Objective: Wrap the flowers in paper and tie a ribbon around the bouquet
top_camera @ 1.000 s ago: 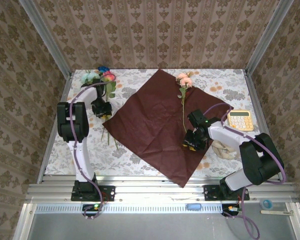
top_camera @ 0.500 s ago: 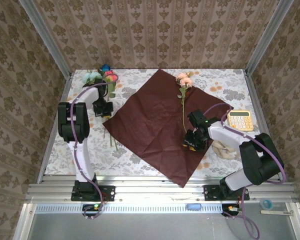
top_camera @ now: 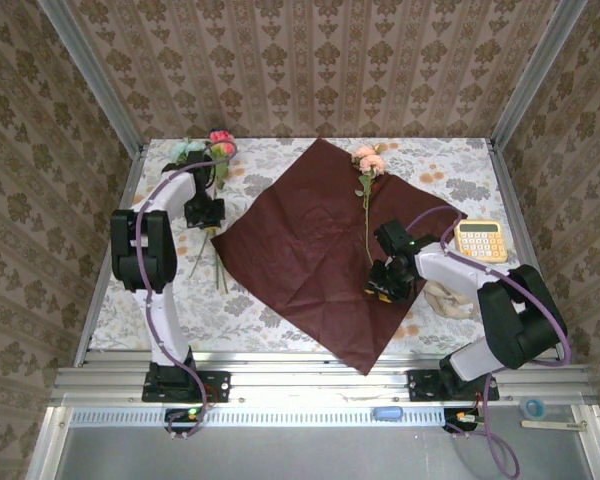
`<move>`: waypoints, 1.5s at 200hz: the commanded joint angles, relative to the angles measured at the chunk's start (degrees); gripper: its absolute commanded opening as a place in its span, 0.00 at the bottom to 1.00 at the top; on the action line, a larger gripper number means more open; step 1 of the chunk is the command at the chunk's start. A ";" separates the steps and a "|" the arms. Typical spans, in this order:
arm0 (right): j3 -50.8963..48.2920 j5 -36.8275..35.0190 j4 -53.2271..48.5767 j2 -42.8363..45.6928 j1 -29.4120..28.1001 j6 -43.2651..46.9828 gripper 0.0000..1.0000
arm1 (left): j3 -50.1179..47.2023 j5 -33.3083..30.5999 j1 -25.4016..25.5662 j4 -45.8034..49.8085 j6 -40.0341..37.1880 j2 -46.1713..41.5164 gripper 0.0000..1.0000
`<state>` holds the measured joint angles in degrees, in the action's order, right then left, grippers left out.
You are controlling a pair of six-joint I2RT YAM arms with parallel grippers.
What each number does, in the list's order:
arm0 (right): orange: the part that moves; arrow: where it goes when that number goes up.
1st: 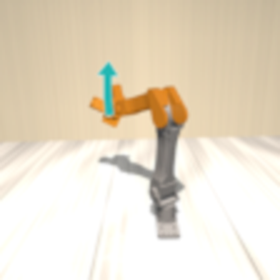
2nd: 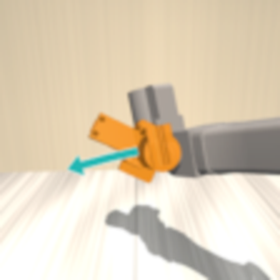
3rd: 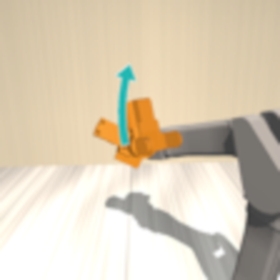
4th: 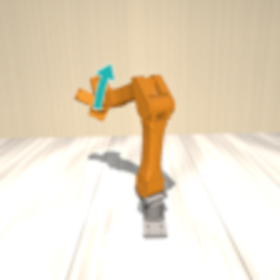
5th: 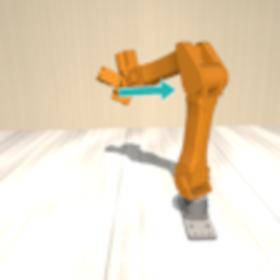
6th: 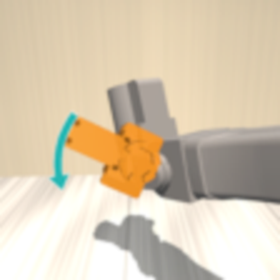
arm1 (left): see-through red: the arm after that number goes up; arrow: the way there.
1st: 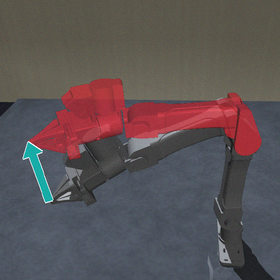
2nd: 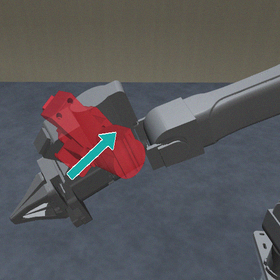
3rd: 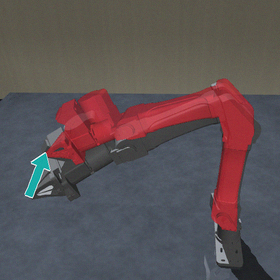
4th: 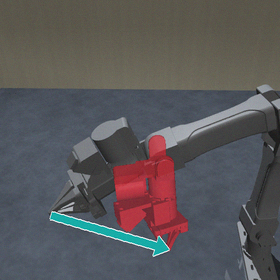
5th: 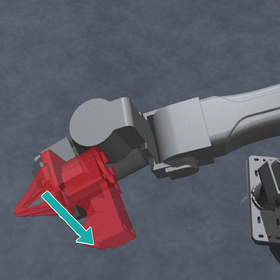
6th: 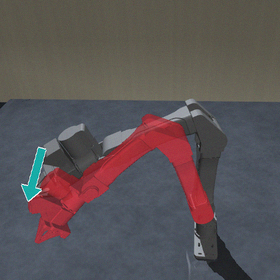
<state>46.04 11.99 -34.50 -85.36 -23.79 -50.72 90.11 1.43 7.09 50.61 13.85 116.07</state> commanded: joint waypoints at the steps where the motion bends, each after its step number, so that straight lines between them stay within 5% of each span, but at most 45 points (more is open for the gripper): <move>1: 0.89 -0.60 -0.24 -0.53 -0.30 0.19 0.36 | -1.43 0.46 0.14 1.16 -1.29 -1.99 0.05; 163: 1.24 -0.56 -0.22 -0.83 -0.91 0.05 0.36 | -5.65 0.86 -2.17 1.48 -1.95 -7.74 0.27; 207: 1.24 -0.73 -0.56 -0.85 -1.17 -0.01 0.36 | 1.62 2.26 -0.71 -2.09 -1.48 -2.28 0.27; 300: 2.71 -1.45 -4.88 2.37 -1.26 -0.41 0.37 | 14.96 -7.27 2.73 -4.12 -2.97 13.42 0.33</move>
<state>46.65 11.97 -35.92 -85.06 -24.69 -50.92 101.43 -2.20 8.60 45.95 12.21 127.02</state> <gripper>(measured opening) 0.368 0.333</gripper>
